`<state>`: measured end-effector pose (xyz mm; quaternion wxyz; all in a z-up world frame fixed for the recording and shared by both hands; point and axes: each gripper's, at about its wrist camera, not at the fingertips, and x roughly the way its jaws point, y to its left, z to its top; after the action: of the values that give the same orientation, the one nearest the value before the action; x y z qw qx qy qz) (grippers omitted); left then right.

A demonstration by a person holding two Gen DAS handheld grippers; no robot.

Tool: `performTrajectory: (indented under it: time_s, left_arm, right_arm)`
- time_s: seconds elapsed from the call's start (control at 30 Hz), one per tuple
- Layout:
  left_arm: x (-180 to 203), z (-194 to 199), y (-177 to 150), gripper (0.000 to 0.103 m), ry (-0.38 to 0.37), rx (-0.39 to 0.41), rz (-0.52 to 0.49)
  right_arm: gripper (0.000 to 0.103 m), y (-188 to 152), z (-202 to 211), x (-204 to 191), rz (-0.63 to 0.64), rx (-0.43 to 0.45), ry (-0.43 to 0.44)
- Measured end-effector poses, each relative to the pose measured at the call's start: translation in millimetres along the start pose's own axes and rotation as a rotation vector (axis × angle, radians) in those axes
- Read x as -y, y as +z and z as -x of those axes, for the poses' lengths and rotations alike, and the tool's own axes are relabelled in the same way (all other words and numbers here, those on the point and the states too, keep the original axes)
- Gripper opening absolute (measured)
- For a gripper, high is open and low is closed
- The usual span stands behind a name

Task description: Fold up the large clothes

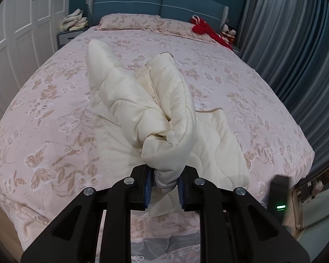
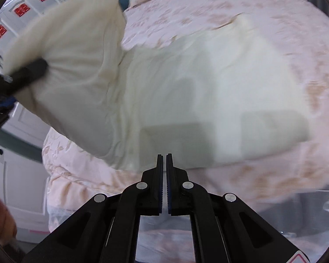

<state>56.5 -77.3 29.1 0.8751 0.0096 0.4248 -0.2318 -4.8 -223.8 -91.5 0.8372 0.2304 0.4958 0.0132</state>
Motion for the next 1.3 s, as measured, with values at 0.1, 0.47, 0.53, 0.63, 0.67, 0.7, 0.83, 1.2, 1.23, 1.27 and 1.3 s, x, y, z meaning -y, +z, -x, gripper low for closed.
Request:
performTrajectory:
  time_s: [0.1,0.47,0.53,0.63,0.67,0.7,0.83,1.2,1.23,1.27,1.3]
  left_arm:
    - [19,-14,-1,0.018,-0.005,-0.025,-0.032]
    - [84,-69,-20,0.018,-0.018,-0.149,-0.166]
    - [94,-79,-25,0.018,-0.014,-0.173,-0.19]
    - [107,-92,-34,0.018,-0.004,-0.197,-0.222]
    - [111,-96,-36,0.018,0.001,-0.204,-0.231]
    - [114,-101,-40,0.017,0.003,-0.215,-0.243]
    - [123,-117,-52,0.017,0.006,-0.249,-0.266]
    - [126,-105,-62,0.041,-0.015,-0.175,-0.296]
    - [124,-96,-61,0.048,-0.036,-0.156,-0.286]
    - [121,-88,-60,0.058,-0.053,-0.138,-0.273]
    - [119,-82,-60,0.065,-0.061,-0.128,-0.265]
  right_arm:
    - [0.002,-1,19,25,-0.035,0.029,-0.038]
    - [0.008,-4,53,103,-0.171,0.081,-0.108]
    - [0.009,-6,58,111,-0.179,0.086,-0.119]
    - [0.009,-6,64,121,-0.194,0.091,-0.118]
    - [0.009,-5,66,124,-0.198,0.094,-0.115]
    - [0.009,-5,67,125,-0.201,0.098,-0.113]
    - [0.009,-1,73,128,-0.204,0.116,-0.101]
    - [0.033,52,91,115,-0.188,0.167,0.034]
    - [0.043,57,92,112,-0.184,0.167,0.052]
    - [0.045,66,93,106,-0.177,0.174,0.073]
    - [0.049,73,95,99,-0.162,0.183,0.077]
